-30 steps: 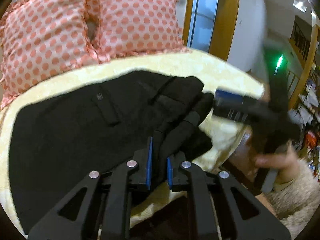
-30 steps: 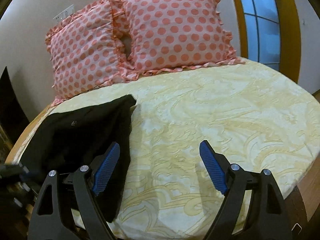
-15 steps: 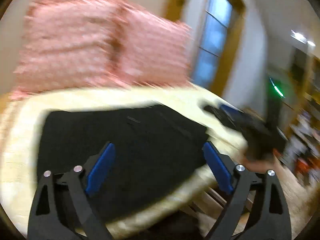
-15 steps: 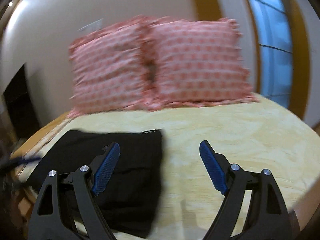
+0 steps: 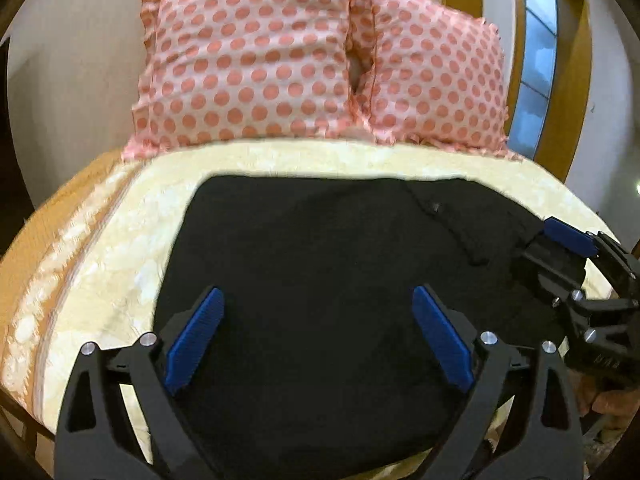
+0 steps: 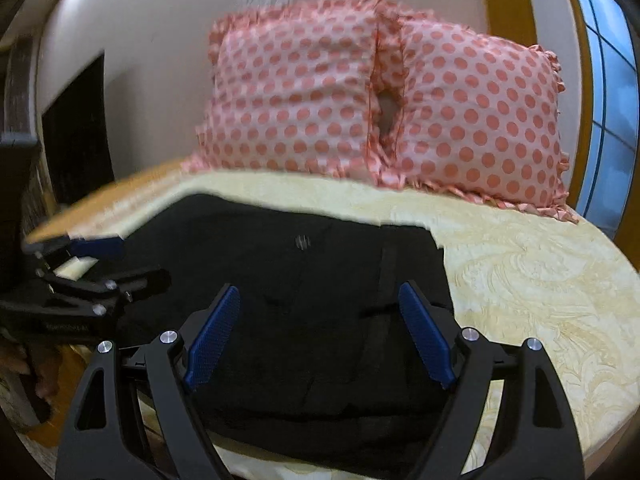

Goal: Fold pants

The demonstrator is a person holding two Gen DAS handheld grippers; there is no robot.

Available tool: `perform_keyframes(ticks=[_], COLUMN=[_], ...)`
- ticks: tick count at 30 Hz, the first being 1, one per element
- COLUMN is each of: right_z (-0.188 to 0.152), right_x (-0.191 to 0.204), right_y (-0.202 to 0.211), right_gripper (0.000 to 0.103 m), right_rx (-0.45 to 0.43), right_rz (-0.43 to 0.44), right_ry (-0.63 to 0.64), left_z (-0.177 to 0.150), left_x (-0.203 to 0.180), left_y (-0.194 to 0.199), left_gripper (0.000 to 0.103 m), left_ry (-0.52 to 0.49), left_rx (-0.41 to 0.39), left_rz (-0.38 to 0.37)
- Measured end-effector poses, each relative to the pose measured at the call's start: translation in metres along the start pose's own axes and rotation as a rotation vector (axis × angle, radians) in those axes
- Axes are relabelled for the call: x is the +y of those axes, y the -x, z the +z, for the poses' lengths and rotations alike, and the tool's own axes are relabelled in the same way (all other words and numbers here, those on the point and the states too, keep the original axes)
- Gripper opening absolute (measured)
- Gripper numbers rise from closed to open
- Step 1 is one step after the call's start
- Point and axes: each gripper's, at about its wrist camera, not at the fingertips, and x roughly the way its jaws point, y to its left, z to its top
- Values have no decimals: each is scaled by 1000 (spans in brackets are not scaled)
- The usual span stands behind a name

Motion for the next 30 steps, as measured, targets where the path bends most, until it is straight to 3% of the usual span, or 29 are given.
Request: perform_keyframes(ticks=[2,4,7,11,13,14,16,18,20,22,26,30], right_z=[-11,-17,-11,-4,-6,-11,-12,1,18,31,46,45], right_x=[-1,-5,-4,-10,-12,-9,-10,-23,-50,-78,-119,-128], right_y=[-19,-17,-13,11,5,-10,-7,0,9,3,-46,-78], right_gripper=[88,89,89,90,93,93,93,93,95,95,95,91], right_rx=[83,46,53,-41,1,94,77,87,36,38,192,286], right_rz=[-25,-16,-25,17,32,26,38,103,157,174,185,249], right_ry=[4,-24,-17,-57,-53,-20,5,-59,-185,-282,-408,-464], left_z=[-8,-17,-14,-11,-15,-17,-23,-26,-26,-28,-29,-30], left_x=[5,2,4,11,11,8,2,6,9,10,9,10], left_y=[-12,-14,-11,1,-4,-6,-5,-4,-2,-1,-1,-1], left_gripper=[97,99,99,101,101,101,101,101,101,101,101,101], left_ry=[14,-9,8,51,37,11,-46,-32,-25,-28,-27,-30], left_rx=[43,10,23,-10,11,13,-7,-18,-25,-36,-48,-57], left_rz=[-9,4,-4,-40,-42,-35,-7,-31,-57,-63,-68,-76])
